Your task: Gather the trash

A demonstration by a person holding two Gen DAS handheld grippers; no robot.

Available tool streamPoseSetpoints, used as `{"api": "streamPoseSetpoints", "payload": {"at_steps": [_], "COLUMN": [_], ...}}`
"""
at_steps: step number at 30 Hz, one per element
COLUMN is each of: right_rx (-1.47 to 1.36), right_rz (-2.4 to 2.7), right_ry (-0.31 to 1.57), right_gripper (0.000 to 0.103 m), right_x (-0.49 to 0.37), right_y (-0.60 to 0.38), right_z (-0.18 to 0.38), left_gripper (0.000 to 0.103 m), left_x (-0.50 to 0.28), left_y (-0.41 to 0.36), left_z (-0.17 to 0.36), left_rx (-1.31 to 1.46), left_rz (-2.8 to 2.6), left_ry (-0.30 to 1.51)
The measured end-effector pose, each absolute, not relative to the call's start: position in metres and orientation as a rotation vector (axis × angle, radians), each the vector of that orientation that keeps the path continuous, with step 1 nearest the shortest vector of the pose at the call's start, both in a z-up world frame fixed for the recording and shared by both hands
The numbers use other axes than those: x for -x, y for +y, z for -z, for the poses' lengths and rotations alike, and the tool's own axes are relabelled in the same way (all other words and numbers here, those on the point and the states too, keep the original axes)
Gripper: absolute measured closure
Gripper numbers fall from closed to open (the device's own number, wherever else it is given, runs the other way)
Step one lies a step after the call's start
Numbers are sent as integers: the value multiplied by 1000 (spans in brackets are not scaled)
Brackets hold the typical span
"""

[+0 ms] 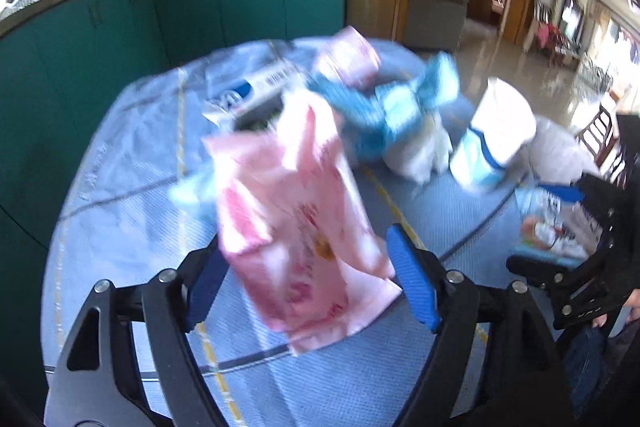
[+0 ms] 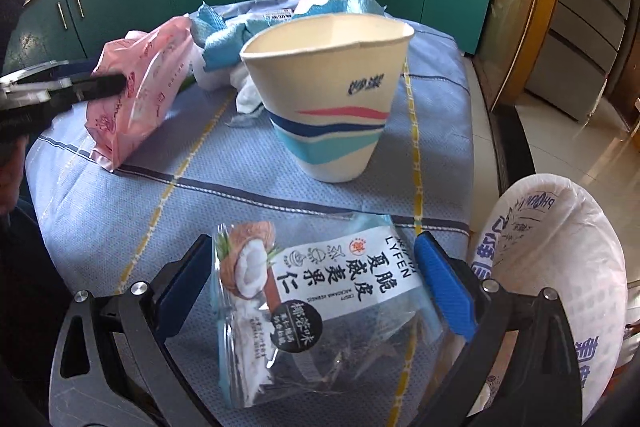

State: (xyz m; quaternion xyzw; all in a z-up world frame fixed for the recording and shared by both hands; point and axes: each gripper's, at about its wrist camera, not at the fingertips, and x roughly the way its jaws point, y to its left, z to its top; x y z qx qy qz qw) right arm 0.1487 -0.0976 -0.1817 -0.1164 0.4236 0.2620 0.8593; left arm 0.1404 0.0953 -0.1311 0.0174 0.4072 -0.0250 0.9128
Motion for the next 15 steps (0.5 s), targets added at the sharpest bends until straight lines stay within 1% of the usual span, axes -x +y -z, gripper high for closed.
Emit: {"api": "streamPoseSetpoints", "payload": {"at_steps": [2,4,5,6,7,8,10,12,15], "right_rx": [249,246,244,240,230,221,220,215,215], "right_rz": [-557,-568,-572,-578,-590,-604,-613,-628,-646], "right_ry": [891,896,897,896,896,900,895,893,879], "right_gripper": [6,6,6,7,13,21,28,30,33], "right_x": [-147,-146,-145,-144,-145,-144,-142,-140,-136], "right_y": [-95,-92,-90,-89,-88,-89,-88,-86,-85], "right_z": [184,186,187,187,187,187,185,185,182], "left_gripper": [25,33,40,42,43,47,54,62,68], "left_x": [-144,-146,-147,-148,-148,-147,-146,-144,-141], "left_y": [91,88,88,90,92,93,95,96,95], "left_z": [138,144,146,148,148,147,145,142,138], "left_rx": [-41,-51,-50,-41,-32,-27,-18,-11,-18], "left_rz": [54,46,42,39,36,36,41,41,35], "left_ry": [862,883,891,900,900,896,888,879,869]}}
